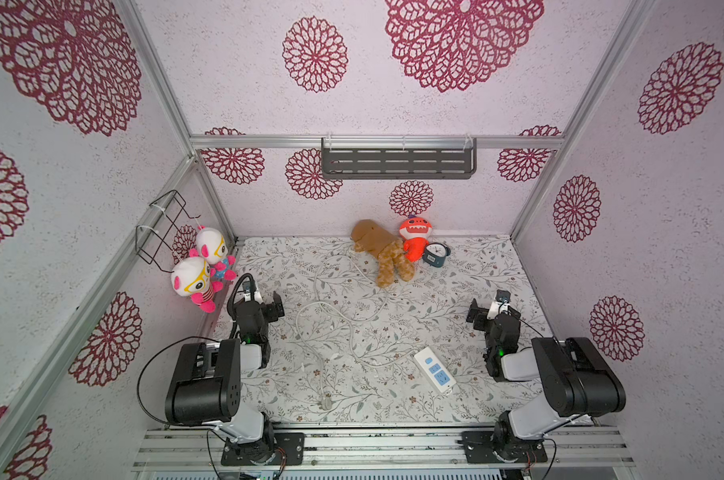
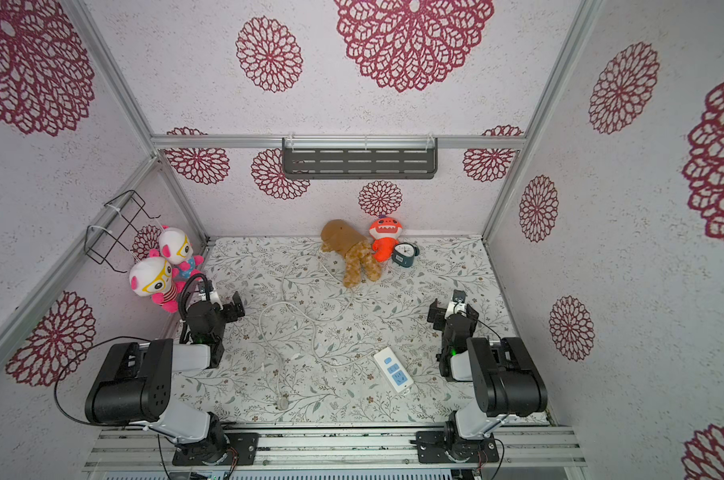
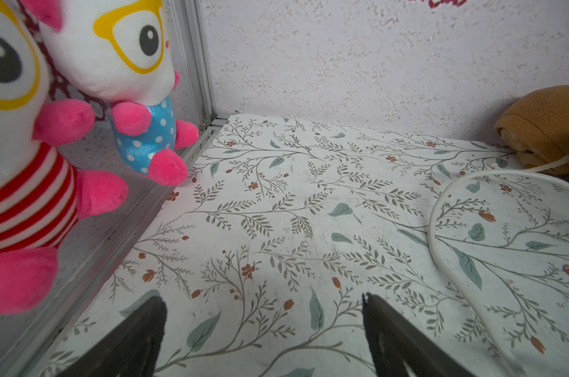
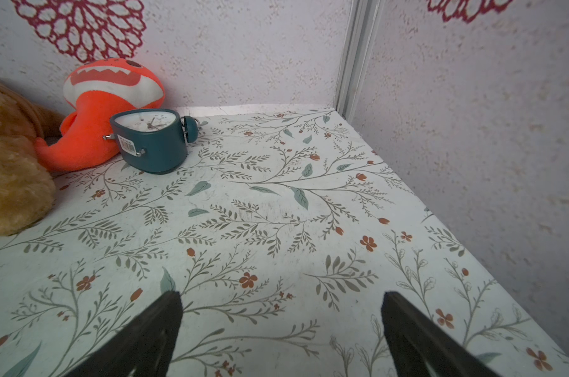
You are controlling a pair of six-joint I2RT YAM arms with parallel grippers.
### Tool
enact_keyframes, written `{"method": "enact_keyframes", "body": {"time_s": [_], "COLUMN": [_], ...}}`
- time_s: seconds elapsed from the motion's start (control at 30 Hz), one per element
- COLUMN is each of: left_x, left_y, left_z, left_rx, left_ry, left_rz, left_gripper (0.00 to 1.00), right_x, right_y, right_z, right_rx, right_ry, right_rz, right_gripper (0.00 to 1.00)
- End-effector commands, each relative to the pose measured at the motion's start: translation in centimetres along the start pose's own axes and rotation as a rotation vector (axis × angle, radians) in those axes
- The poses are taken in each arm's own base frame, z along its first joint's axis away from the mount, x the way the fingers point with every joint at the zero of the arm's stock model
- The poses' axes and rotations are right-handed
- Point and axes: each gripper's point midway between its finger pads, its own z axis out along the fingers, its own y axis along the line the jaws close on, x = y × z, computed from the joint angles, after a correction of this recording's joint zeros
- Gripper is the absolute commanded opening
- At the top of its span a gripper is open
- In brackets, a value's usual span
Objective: Wrap the cord around the power strip
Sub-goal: Move the power strip to the center of the board.
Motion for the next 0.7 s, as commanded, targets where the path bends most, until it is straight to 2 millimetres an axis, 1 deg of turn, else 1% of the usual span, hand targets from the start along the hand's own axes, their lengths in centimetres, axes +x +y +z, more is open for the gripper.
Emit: {"method": "enact_keyframes", "body": {"time_s": [0.0, 0.03, 0.1, 0.13, 0.2, 0.23, 0.27, 0.33, 0.37, 0.4, 0.43, 0.47, 0.5, 0.53, 0.6, 0.67], "left_x": [-1.8, -2.1, -3.2, -3.9, -6.1, -7.0, -8.3, -10.8, -12.0, -12.9, -13.5, -14.1, -14.5, -14.9, -15.4, -15.8], "left_y": [0.3, 0.9, 2.1, 2.2, 2.4, 2.1, 1.4, -0.5, -1.9, -3.5, -4.8, -6.3, -8.0, -9.5, -13.2, -16.1], "left_z": [0.0, -0.3, -1.3, -1.7, -3.1, -3.5, -4.0, -4.6, -5.0, -5.3, -5.4, -5.6, -5.7, -5.9, -6.4, -7.2], "left_rx": [-0.007, -0.043, -0.118, -0.136, -0.188, -0.172, -0.129, -0.019, 0.049, 0.116, 0.159, 0.205, 0.264, 0.314, 0.444, 0.547], "left_ry": [-0.050, -0.067, -0.085, -0.085, -0.083, -0.065, -0.051, -0.061, -0.069, -0.064, -0.057, -0.045, -0.031, -0.024, -0.006, 0.005], "left_rz": [-0.028, -0.035, -0.064, -0.063, -0.049, -0.060, -0.083, -0.114, -0.122, -0.116, -0.102, -0.081, -0.052, -0.027, 0.033, 0.093], "left_gripper": [0.97, 0.97, 0.97, 0.97, 0.97, 0.97, 0.97, 0.97, 0.97, 0.97, 0.97, 0.97, 0.97, 0.97, 0.97, 0.97], "right_x": [-1.4, -1.8, -3.5, -4.5, -6.9, -7.6, -8.1, -8.7, -8.8, -9.1, -9.1, -8.9, -8.1, -7.2, -4.8, -2.8], "right_y": [-0.1, -0.2, -0.2, 0.3, 2.2, 2.9, 3.8, 5.6, 6.8, 7.9, 8.6, 9.8, 11.1, 11.8, 12.1, 11.7], "right_z": [-0.4, -0.7, -1.5, -2.0, -3.2, -3.9, -4.8, -6.8, -8.2, -9.7, -11.0, -12.5, -14.1, -15.2, -17.0, -18.4], "right_rx": [-0.005, 0.002, -0.006, -0.030, -0.135, -0.167, -0.210, -0.278, -0.318, -0.350, -0.361, -0.406, -0.474, -0.506, -0.501, -0.474], "right_ry": [-0.050, -0.064, -0.076, -0.069, -0.011, 0.010, 0.041, 0.087, 0.122, 0.156, 0.187, 0.227, 0.282, 0.340, 0.468, 0.558], "right_rz": [-0.003, 0.000, -0.003, -0.016, -0.035, -0.030, -0.032, -0.046, -0.047, -0.046, -0.027, -0.002, 0.011, 0.021, 0.003, -0.058], "right_gripper": [0.99, 0.99, 0.97, 0.97, 0.99, 0.98, 0.96, 0.94, 0.93, 0.93, 0.93, 0.93, 0.93, 0.94, 0.94, 0.94]}}
